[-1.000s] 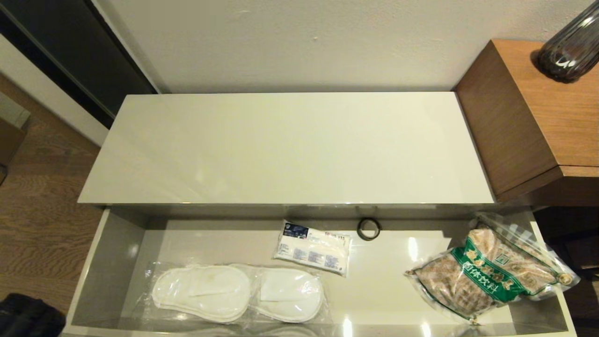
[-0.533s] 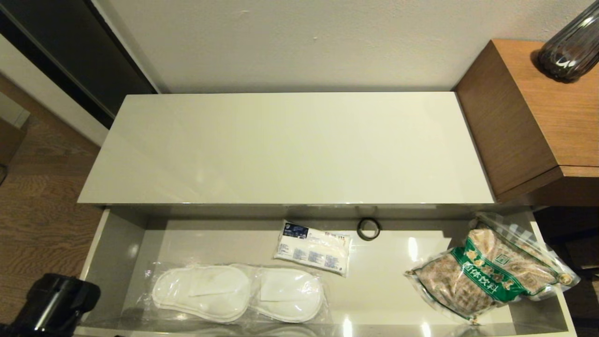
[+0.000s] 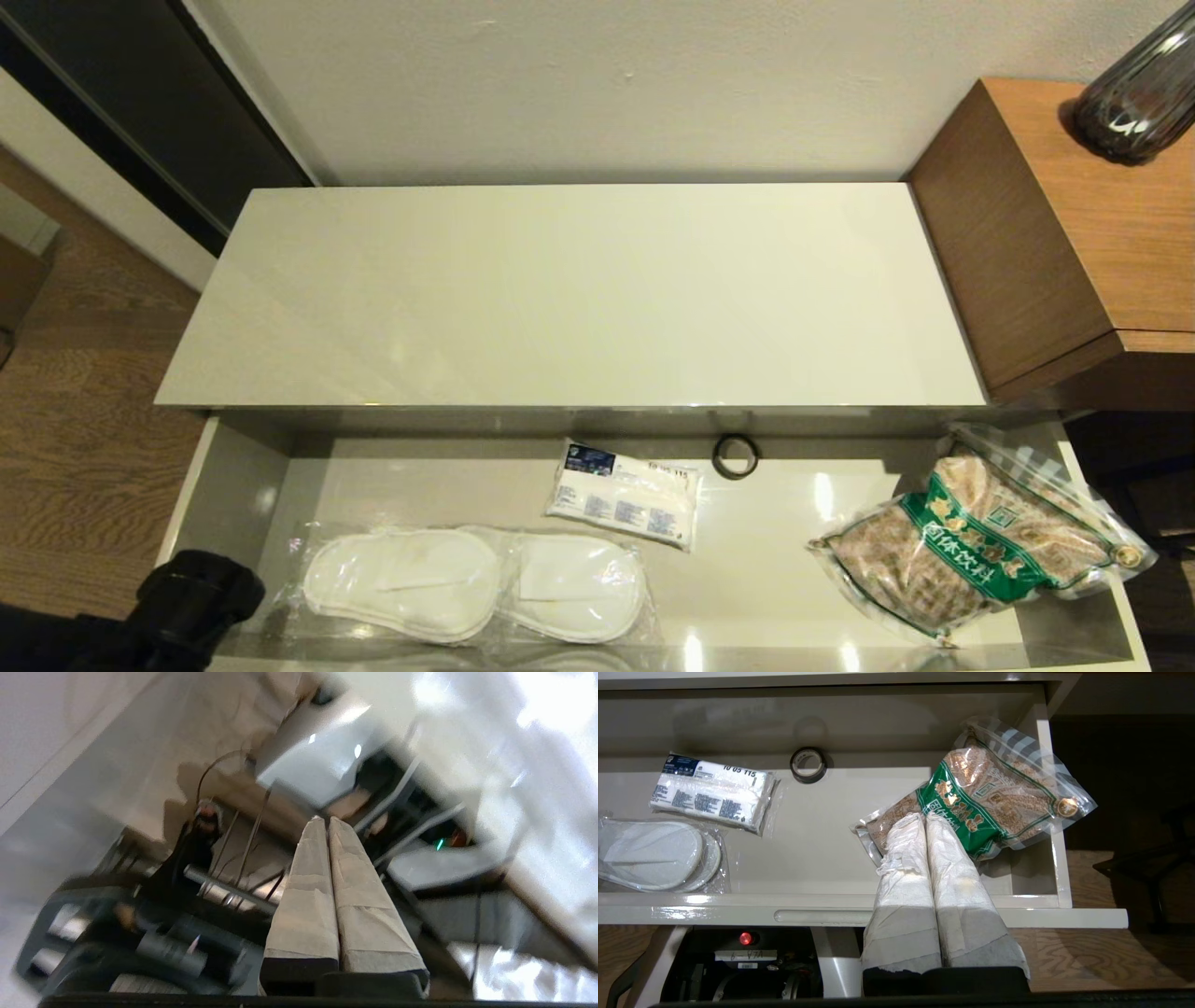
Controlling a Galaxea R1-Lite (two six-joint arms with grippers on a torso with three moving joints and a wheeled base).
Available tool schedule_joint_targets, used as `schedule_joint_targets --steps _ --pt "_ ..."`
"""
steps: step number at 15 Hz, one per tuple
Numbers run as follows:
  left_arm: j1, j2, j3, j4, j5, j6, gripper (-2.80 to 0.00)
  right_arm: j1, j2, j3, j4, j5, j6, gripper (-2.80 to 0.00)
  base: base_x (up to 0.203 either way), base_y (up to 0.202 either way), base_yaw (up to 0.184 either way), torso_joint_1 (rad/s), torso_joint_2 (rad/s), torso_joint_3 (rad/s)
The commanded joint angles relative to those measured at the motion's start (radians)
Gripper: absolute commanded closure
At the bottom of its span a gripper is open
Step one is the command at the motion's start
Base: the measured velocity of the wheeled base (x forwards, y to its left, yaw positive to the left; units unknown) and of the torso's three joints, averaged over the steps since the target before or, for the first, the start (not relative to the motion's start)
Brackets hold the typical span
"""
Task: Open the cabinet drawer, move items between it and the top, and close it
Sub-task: Close the drawer
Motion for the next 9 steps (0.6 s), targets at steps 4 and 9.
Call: schedule_joint_targets --steps 4,9 --pt "-0.002 0.121 -0.008 -0.063 0.026 -0.025 0.0 0.0 0.001 0.0 0.0 0.0 0.0 0.0 0.0 0.0 0.0 0.0 0.0 0.0" --pt "-0.002 0.119 -0.013 -0.153 0.034 -0.065 0.0 0.0 0.001 0.0 -0.001 0.0 0.0 0.0 0.0 0.0 0.0 0.0 0.0 0.0"
